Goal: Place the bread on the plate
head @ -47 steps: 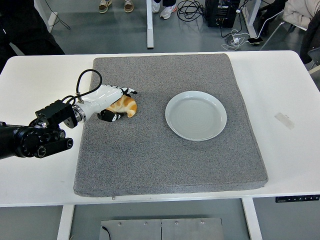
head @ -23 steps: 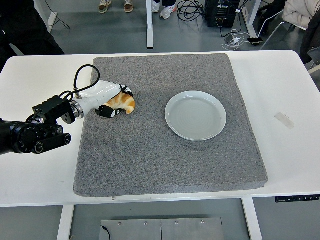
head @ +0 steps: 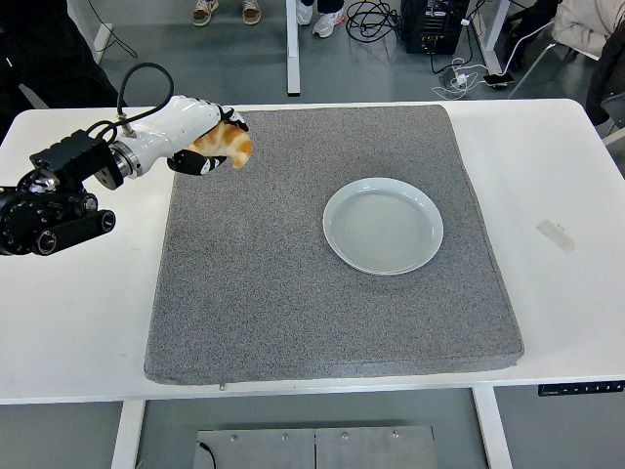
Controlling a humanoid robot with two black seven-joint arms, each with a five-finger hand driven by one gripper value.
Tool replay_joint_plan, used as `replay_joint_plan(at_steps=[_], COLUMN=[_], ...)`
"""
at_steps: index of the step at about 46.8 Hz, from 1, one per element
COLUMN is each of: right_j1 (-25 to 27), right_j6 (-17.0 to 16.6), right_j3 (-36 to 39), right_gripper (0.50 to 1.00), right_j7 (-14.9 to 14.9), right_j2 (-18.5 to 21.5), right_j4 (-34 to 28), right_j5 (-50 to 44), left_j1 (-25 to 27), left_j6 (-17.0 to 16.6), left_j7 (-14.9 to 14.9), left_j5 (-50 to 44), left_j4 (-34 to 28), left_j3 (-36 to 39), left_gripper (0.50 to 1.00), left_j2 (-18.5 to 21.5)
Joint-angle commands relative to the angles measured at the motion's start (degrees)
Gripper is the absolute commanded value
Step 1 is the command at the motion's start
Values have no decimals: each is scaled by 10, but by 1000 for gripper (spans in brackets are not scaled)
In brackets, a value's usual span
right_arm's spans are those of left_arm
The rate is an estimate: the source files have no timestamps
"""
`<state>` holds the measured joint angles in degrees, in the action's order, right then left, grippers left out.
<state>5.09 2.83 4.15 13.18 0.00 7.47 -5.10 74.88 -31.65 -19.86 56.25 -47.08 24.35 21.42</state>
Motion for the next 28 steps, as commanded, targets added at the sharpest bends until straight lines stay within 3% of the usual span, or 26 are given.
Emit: replay_joint_plan(at_steps=[1, 28], right_j1=[0, 0], right_j6=[0, 0], right_j3=[0, 1], right_gripper=[1000, 1000], right_j7=[0, 0], right_j2=[0, 0], right_j4=[0, 0], right_j5=[0, 0], left_j1=[13, 76], left_j6=[0, 0], left_j7=[-2, -4], left_j5=[1, 18], left_j4=[-4, -23], left_j3=[0, -21], left_gripper=[500, 500], left_j2=[6, 4])
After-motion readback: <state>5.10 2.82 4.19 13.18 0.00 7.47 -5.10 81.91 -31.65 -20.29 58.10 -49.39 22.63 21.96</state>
